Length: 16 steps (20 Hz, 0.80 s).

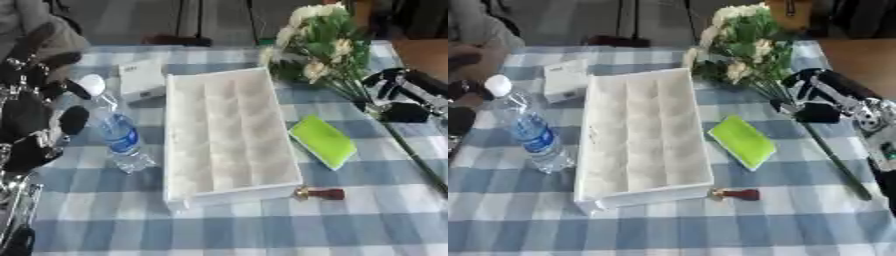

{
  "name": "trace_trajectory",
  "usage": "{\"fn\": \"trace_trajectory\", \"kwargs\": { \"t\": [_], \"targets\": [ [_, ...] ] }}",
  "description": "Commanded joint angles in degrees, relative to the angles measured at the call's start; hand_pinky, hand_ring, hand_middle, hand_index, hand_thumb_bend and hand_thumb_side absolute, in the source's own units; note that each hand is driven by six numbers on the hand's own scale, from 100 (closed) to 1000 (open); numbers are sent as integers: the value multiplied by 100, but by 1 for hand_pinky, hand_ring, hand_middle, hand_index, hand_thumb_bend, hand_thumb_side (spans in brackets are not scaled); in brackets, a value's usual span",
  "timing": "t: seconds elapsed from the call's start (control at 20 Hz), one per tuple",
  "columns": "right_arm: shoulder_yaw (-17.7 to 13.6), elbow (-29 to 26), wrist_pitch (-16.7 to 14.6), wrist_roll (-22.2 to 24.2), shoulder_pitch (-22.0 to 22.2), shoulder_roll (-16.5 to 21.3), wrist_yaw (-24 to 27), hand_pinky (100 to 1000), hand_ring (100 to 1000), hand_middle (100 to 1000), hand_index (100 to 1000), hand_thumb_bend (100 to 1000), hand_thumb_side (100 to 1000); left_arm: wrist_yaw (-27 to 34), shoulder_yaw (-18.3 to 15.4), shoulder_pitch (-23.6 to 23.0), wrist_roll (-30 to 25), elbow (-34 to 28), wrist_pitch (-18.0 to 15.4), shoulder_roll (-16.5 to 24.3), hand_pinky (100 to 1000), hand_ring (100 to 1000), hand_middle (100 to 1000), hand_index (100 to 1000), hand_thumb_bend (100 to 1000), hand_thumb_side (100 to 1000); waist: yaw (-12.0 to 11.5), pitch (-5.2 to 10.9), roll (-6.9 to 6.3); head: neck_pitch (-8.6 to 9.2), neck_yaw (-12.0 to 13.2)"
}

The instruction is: Pick up objects on the table and place them in the box.

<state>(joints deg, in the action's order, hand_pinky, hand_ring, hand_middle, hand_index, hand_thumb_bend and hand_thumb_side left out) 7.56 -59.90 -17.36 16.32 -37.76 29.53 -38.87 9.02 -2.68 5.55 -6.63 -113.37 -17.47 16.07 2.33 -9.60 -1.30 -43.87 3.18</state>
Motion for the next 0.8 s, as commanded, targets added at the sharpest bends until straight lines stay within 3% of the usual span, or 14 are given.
{"fn": "trace_trajectory", "kwargs": {
  "t": [0.05,0.8],
  "targets": [
    [-97,83,26,-69,-79,106,-123,597,629,736,840,378,719,14,-7,49,-19,-122,1,71,482,802,946,936,682,319,-3,103,7,-25,-2],
    [-122,354,91,-192,-72,60,-544,592,633,745,851,398,701,34,-4,48,-31,-122,-1,65,481,803,947,937,670,330,0,100,0,-25,-14]
  ]
}}
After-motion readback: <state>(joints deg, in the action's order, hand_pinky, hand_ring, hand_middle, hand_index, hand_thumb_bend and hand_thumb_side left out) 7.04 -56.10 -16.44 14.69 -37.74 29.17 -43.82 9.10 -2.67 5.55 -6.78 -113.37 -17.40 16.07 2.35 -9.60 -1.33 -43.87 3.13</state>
